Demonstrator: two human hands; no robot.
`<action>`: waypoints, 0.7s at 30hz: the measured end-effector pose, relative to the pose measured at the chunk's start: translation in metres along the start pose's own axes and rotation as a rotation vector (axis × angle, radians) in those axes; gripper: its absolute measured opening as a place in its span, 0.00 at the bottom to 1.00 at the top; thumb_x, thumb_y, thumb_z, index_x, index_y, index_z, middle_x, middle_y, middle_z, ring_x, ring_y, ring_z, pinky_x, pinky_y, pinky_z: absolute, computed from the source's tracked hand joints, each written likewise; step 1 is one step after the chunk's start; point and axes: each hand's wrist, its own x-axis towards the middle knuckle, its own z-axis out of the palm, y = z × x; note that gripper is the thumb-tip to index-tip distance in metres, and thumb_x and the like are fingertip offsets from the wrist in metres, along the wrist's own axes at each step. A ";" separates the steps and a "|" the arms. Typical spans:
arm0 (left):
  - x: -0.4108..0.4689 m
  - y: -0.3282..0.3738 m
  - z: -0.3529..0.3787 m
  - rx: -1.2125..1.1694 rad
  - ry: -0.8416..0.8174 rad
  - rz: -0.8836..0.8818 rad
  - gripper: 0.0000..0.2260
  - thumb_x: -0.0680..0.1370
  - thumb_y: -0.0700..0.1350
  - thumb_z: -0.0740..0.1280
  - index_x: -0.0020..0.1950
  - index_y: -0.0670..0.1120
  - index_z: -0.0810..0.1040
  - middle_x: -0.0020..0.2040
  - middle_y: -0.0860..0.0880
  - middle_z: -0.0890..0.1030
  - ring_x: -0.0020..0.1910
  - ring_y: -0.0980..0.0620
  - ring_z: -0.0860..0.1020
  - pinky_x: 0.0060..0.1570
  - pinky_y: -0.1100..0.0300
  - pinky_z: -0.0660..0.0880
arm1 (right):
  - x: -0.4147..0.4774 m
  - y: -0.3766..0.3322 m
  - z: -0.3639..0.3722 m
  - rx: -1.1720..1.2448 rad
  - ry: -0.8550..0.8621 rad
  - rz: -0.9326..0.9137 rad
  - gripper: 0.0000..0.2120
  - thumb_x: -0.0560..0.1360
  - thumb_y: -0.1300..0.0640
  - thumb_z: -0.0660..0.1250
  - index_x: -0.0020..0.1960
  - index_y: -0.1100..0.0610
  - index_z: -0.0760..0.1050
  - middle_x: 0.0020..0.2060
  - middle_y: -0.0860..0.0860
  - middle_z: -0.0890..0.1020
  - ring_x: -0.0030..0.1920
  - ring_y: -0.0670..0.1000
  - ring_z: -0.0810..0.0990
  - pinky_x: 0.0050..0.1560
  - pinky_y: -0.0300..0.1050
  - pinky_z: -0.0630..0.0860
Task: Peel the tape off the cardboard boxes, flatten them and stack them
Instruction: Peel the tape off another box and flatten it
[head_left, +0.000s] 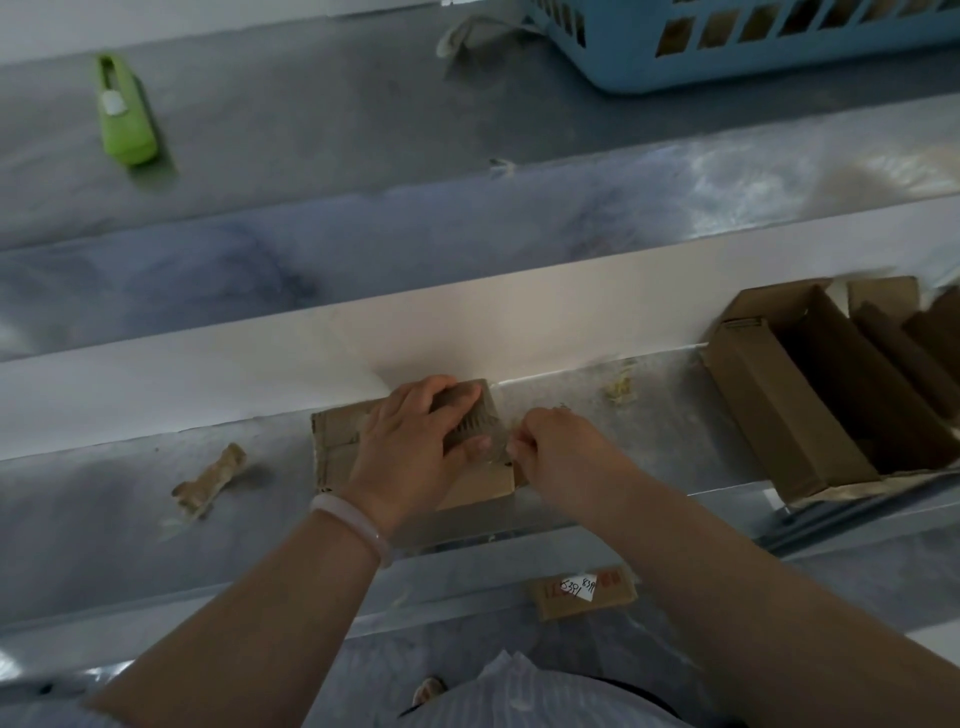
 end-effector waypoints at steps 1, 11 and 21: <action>0.000 0.000 0.000 -0.003 0.003 -0.002 0.32 0.72 0.69 0.51 0.70 0.55 0.69 0.68 0.53 0.69 0.67 0.49 0.66 0.66 0.48 0.66 | 0.000 -0.003 -0.003 -0.019 -0.031 0.014 0.11 0.80 0.53 0.60 0.40 0.54 0.67 0.38 0.50 0.73 0.41 0.53 0.74 0.41 0.44 0.70; 0.000 -0.003 -0.001 -0.037 -0.026 -0.009 0.33 0.71 0.71 0.49 0.71 0.59 0.67 0.69 0.55 0.67 0.68 0.51 0.64 0.69 0.52 0.62 | 0.006 -0.008 -0.035 0.811 -0.106 0.252 0.07 0.78 0.59 0.67 0.43 0.61 0.78 0.38 0.56 0.82 0.36 0.48 0.81 0.36 0.40 0.81; 0.015 0.014 -0.005 -0.264 0.180 -0.229 0.14 0.69 0.63 0.69 0.48 0.57 0.84 0.54 0.58 0.81 0.55 0.56 0.77 0.57 0.58 0.71 | 0.027 -0.013 -0.023 0.377 0.166 -0.031 0.04 0.74 0.50 0.70 0.41 0.46 0.77 0.36 0.40 0.80 0.39 0.37 0.77 0.35 0.26 0.67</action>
